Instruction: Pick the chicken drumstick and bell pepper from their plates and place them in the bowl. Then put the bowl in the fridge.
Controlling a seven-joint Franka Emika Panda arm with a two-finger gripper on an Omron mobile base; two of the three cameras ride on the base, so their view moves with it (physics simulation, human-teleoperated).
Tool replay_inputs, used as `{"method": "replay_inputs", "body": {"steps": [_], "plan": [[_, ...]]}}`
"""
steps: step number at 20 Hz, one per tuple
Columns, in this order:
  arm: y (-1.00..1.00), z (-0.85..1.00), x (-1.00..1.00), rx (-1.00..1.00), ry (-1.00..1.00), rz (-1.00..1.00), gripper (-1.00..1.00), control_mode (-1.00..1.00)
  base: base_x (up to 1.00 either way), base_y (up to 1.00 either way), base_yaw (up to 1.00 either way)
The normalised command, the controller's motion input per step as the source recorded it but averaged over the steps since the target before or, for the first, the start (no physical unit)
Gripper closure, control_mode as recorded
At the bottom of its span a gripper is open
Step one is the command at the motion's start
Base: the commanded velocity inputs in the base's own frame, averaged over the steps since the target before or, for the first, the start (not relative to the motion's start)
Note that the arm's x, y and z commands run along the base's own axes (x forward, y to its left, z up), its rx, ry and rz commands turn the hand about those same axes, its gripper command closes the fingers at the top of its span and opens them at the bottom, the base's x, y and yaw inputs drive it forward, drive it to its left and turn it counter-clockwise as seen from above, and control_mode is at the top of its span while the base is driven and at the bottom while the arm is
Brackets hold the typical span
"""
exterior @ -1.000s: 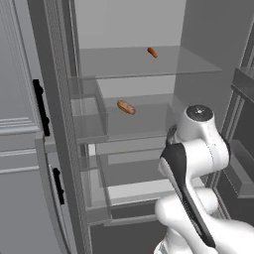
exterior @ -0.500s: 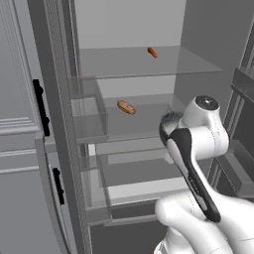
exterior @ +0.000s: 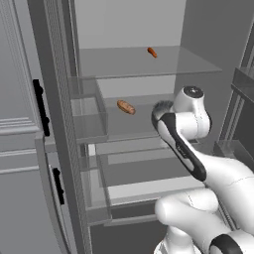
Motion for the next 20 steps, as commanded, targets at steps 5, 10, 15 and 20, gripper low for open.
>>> {"method": "replay_inputs", "body": {"steps": [5, 10, 15, 20], "plan": [[0.00, -0.18, 0.40, -0.17, 0.00, 0.07, 1.00, -1.00, 0.00, 0.00, 0.00], [-0.01, -0.24, 0.40, -0.12, -0.01, 0.06, 1.00, -1.00, 0.00, 0.00, 0.00], [0.00, -0.38, 0.37, -0.10, -0.08, 0.03, 1.00, -1.00, 0.00, 0.00, 0.00], [-0.05, -0.16, 0.58, -0.03, -0.01, 0.02, 1.00, -1.00, 0.00, 0.00, 0.00]]}}
